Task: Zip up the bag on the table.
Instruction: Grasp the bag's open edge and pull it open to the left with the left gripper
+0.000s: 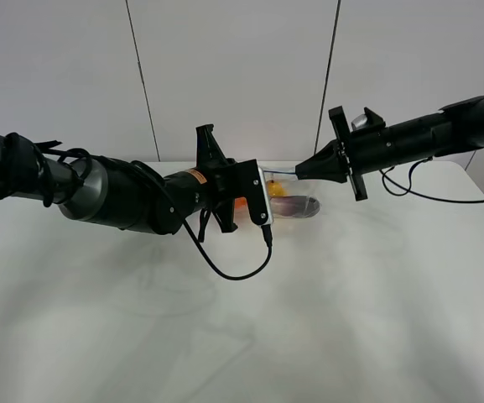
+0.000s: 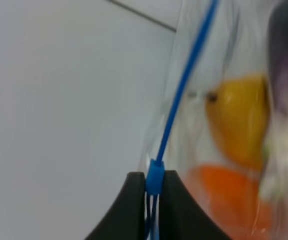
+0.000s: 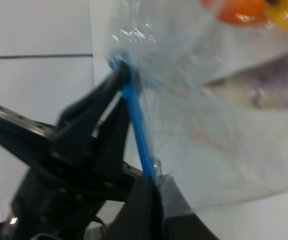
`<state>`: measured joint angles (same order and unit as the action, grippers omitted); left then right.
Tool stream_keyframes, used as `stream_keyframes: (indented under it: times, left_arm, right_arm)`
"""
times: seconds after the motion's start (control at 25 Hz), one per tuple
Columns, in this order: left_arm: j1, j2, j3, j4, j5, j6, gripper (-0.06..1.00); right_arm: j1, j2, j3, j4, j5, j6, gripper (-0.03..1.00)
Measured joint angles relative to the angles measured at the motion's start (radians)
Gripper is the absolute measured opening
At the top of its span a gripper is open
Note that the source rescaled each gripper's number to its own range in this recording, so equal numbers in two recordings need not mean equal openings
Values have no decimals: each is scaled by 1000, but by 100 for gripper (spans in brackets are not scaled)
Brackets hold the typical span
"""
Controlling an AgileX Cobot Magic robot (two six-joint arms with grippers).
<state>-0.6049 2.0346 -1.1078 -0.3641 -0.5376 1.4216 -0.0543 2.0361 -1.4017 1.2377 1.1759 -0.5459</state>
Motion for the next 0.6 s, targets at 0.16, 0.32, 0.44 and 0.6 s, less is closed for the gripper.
stream_keyframes:
  times: [0.16, 0.32, 0.44, 0.6]
  left_arm:
    - [1, 0, -8, -1, -12, 13, 5]
    - [10, -1, -8, -1, -16, 18, 5]
    - [38, -1, -8, -2, -16, 19, 5]
    - [92, -1, -8, -5, -16, 20, 5]
  right_arm:
    - [-43, -45, -34, -45, 23, 23, 0]
    - [-74, -78, -34, -80, 28, 28, 0]
    - [-91, -97, -34, -90, 29, 30, 0]
    - [-97, -108, -34, -96, 28, 31, 0]
